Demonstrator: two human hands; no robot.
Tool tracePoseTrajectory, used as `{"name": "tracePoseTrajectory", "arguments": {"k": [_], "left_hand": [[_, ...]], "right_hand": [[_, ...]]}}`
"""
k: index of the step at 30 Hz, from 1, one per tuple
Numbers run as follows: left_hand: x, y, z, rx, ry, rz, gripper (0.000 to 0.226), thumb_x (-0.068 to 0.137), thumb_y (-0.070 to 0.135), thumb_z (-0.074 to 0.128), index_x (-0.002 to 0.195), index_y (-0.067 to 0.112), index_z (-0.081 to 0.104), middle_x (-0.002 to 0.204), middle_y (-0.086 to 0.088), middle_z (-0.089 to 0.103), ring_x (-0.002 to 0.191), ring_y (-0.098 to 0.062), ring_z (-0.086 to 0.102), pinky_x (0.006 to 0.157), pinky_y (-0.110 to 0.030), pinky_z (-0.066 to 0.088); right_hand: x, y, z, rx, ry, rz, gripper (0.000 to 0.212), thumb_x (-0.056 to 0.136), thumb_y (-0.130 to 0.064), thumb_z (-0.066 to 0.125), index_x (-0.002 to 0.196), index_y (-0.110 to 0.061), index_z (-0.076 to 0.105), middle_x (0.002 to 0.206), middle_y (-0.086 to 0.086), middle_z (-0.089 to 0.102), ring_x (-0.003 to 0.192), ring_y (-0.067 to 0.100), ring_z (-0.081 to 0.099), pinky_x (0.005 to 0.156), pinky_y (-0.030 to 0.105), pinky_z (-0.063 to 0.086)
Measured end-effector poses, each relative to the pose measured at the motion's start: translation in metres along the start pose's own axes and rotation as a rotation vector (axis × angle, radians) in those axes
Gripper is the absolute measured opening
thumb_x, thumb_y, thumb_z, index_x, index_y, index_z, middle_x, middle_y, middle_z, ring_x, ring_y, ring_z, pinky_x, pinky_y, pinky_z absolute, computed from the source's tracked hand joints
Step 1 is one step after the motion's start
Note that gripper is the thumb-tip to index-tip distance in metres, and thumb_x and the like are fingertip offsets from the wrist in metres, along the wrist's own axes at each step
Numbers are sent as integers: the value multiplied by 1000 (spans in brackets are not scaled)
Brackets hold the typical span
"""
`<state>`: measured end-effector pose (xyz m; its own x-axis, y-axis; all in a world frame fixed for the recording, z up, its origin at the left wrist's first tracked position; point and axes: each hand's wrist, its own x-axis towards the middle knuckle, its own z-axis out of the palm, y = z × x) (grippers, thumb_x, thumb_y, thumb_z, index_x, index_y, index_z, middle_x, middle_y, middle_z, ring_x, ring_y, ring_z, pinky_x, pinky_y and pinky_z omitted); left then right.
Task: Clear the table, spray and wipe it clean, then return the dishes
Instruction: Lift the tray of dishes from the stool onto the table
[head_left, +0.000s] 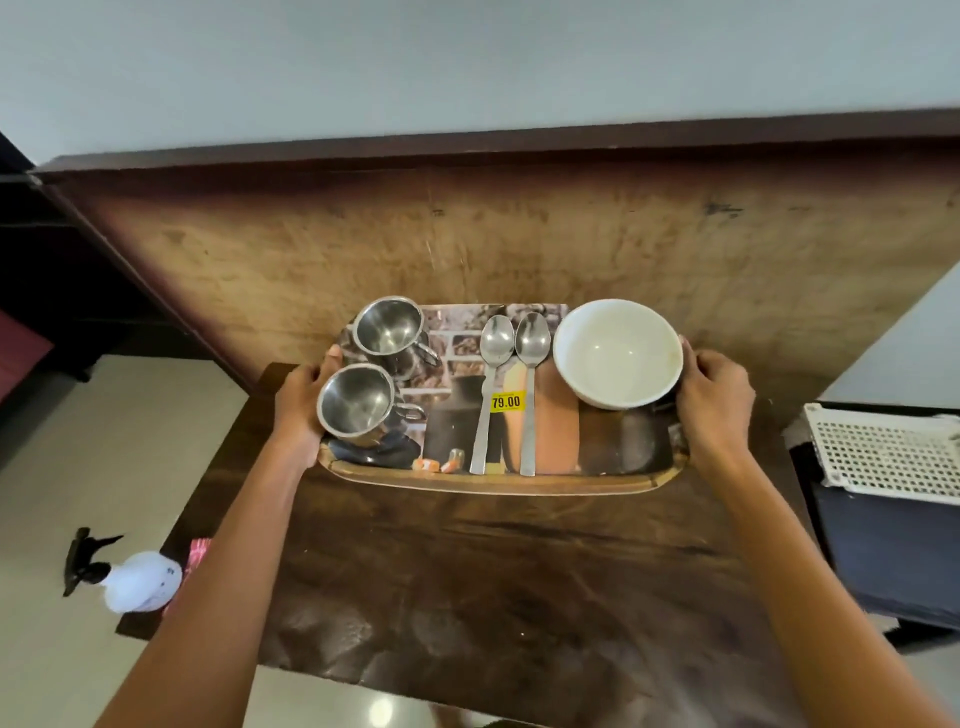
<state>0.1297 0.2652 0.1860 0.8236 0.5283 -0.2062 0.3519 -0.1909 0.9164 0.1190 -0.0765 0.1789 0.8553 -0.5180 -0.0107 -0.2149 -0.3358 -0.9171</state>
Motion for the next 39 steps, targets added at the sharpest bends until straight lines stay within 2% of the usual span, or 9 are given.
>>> {"name": "tracePoseTrajectory", "arguments": {"k": [2,5,8,13,16,23,28,34,39], "left_hand": [[24,-15,0,40,-14,32,35,94,39,52,94,6,61,96,-14,60,90,-26,56,83,-39,43],[56,-36,4,157,-40,64,40,95,45,48,90,8,62,94,-11,62,89,-24,57,80,-38,44],[84,-64,10,232,-57,83,44,95,46,46,88,6,62,90,-10,62,85,-23,57,74,-34,42],[119,-137,29,336,-70,98,49,97,45,43,82,1,61,80,-12,62,76,-24,56,63,-32,36],[137,-194,46,434,-69,84,49,97,47,41,79,5,60,80,-15,64,78,-31,59,65,-32,37],[173,-292,93,727,-149,45,52,98,47,33,90,2,58,102,-26,64,98,-43,58,71,-39,41],[183,-327,114,904,-183,35,46,99,40,34,97,-2,50,105,-31,62,98,-47,57,70,-41,39],[186,-336,130,1068,-234,-19,32,101,23,33,107,-4,50,112,-33,59,103,-48,56,80,-47,44],[188,-344,132,1152,-257,1,24,99,13,36,107,-6,49,109,-33,60,101,-48,57,78,-48,45]], "right_hand": [[-2,6,24,-17,37,5,48,96,-37,47,60,-7,41,55,1,43,50,8,32,51,31,26],[-6,21,55,-34,83,60,49,95,-39,48,56,-10,39,54,1,43,50,8,31,44,21,27],[-13,49,88,-61,110,123,51,95,-41,47,58,-7,43,53,2,45,51,8,32,43,20,27],[-13,115,139,-97,151,211,52,94,-46,47,66,-2,55,60,5,57,56,10,47,54,32,43],[-11,160,168,-145,130,237,49,94,-43,47,71,-1,59,59,1,56,53,5,47,47,16,39],[-1,271,226,-299,166,311,49,92,-51,47,76,-5,51,69,5,57,67,21,52,62,37,45],[6,312,245,-412,174,297,49,93,-50,44,80,-4,51,73,10,56,69,25,49,61,33,36],[18,334,253,-579,143,286,47,94,-52,40,95,-8,58,91,15,68,86,36,59,70,34,38],[22,338,258,-707,129,313,50,94,-53,37,99,-8,58,94,20,68,90,41,60,74,40,42]]}}
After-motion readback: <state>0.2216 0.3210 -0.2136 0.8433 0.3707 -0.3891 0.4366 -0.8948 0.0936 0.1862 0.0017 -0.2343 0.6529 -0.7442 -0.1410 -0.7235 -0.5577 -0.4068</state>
